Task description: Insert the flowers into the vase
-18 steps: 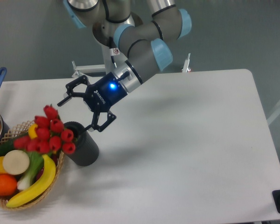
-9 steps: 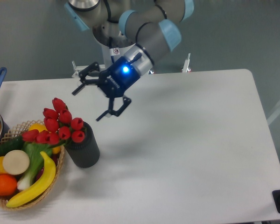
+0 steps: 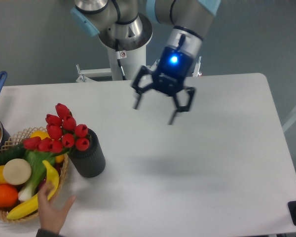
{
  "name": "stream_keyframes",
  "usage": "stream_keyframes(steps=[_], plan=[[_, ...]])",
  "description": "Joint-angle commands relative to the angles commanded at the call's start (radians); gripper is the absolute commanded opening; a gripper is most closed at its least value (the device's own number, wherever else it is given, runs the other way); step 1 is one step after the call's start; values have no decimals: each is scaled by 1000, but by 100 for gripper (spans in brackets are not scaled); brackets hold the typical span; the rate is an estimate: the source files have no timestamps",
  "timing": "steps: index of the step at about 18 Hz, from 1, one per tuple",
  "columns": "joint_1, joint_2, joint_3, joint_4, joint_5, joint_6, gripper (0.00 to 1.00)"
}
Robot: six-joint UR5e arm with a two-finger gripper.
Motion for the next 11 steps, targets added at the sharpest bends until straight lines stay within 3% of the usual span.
stream_keyframes(steps=[2, 5, 7, 11], plan=[[5, -34, -23, -24, 84, 20, 100], [29, -136, -28, -28, 327, 39, 100], [51, -233, 23, -26, 358, 92, 100], [55, -256, 66, -51, 372, 128, 100]])
